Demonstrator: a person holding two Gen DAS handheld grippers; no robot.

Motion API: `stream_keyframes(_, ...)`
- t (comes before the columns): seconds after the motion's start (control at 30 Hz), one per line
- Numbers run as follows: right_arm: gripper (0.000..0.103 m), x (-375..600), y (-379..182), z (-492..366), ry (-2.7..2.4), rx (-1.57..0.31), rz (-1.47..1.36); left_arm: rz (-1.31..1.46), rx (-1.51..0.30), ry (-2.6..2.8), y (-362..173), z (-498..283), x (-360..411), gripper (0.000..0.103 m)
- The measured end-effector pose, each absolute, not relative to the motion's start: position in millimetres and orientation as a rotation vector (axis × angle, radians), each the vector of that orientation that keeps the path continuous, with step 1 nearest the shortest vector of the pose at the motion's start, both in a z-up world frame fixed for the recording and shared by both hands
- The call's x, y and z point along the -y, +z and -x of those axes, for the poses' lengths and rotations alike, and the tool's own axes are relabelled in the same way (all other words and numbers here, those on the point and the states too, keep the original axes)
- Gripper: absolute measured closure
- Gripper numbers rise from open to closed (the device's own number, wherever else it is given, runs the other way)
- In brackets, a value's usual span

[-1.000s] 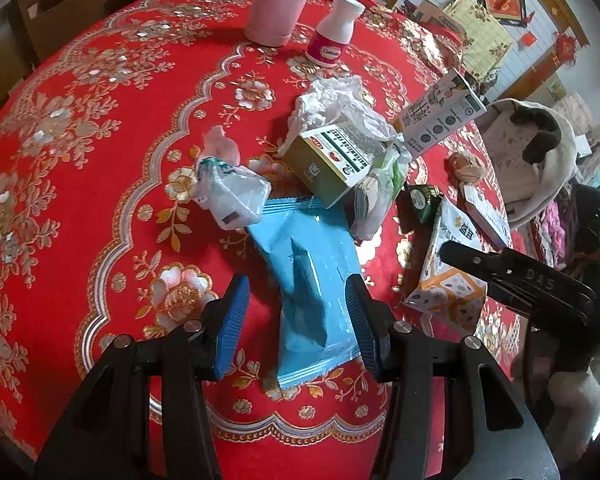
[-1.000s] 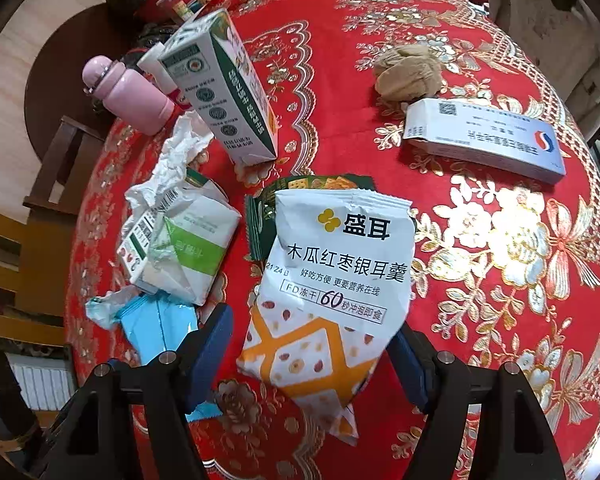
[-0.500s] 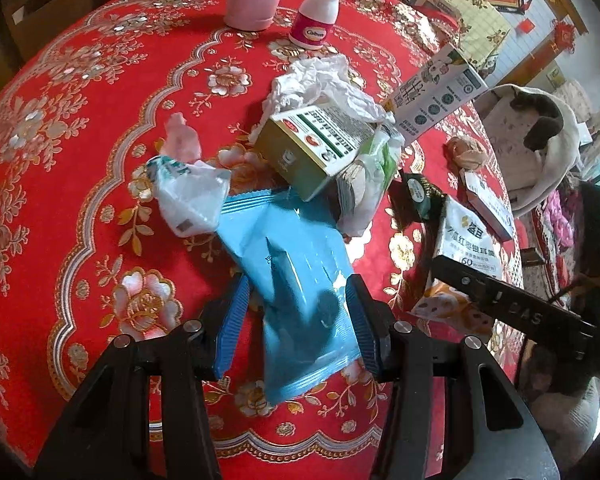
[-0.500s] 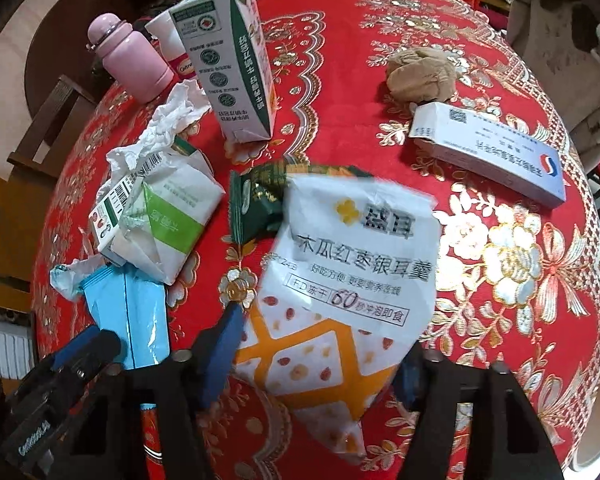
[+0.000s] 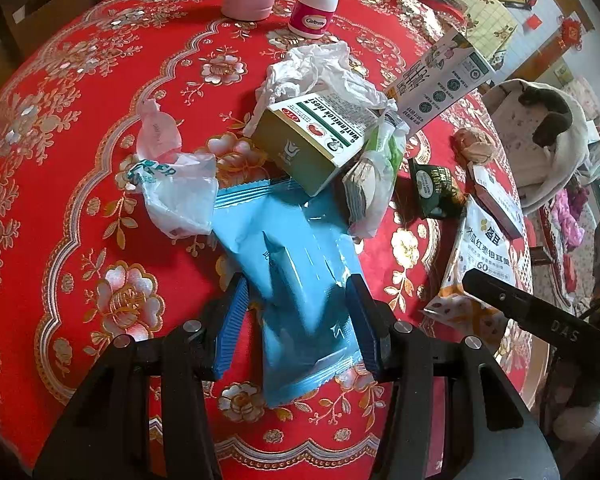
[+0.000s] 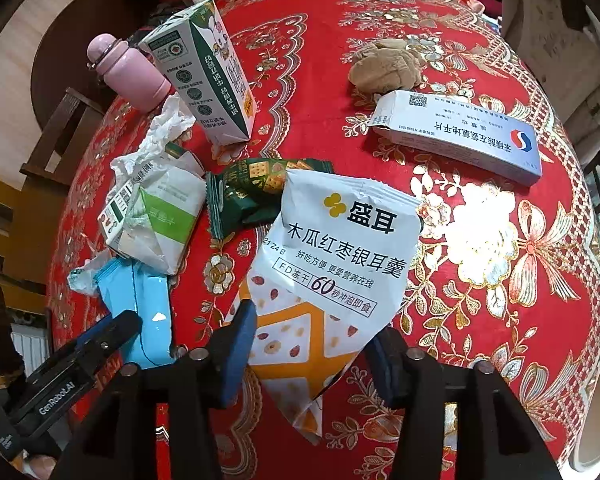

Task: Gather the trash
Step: 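Grasp the white snack bag with the right tool while the left grasps the blue packet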

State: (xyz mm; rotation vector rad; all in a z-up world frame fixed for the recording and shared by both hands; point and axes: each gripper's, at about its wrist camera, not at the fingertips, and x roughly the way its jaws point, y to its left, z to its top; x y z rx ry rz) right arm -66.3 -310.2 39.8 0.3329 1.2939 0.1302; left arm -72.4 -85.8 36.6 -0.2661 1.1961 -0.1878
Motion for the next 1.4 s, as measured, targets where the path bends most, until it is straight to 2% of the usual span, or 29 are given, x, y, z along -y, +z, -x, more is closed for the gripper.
stream_keyframes(0.07,0.038,308.7,42.4,67.2,0.134,-1.287,-0.333,0.270,-1.201,-0.188,34.4,71.6,86.1,0.054)
stream_keyframes(0.13,0.033,306.9,45.0,68.4,0.137,-1.273,-0.333,0.276,-1.204,-0.187,33.1,70.9,86.7,0.054)
stream_keyframes(0.6,0.033,286.2,33.8,67.0,0.114,-1.287,-0.232,0.271,-1.194,-0.183,32.9,72.0,90.3,0.052)
stream_keyframes(0.7,0.044,290.6,35.1,71.9,0.120,-1.272,-0.226,0.271,-1.191,-0.185,32.7,74.2,90.0,0.059)
stream_keyframes(0.77,0.060,296.6,37.7,75.3,0.128,-1.262,-0.229,0.279,-1.199,-0.187,32.0,75.9,88.7,0.069)
stream_keyframes(0.8,0.064,300.5,39.3,76.9,0.137,-1.258,-0.234,0.284,-1.203,-0.191,32.1,77.4,88.5,0.072)
stream_keyframes(0.87,0.074,306.6,41.6,79.2,0.155,-1.264,-0.250,0.292,-1.208,-0.204,33.5,81.3,88.1,0.073)
stream_keyframes(1.03,0.090,321.7,49.1,93.2,0.212,-1.266,-0.290,0.282,-1.207,-0.252,45.8,98.2,91.7,0.074)
stream_keyframes(1.13,0.096,331.0,53.4,105.1,0.241,-1.270,-0.312,0.272,-1.197,-0.283,57.0,107.5,96.9,0.074)
stream_keyframes(1.4,0.098,359.4,67.4,126.7,0.230,-1.238,-0.340,0.234,-1.162,-0.328,74.2,115.7,123.9,0.074)
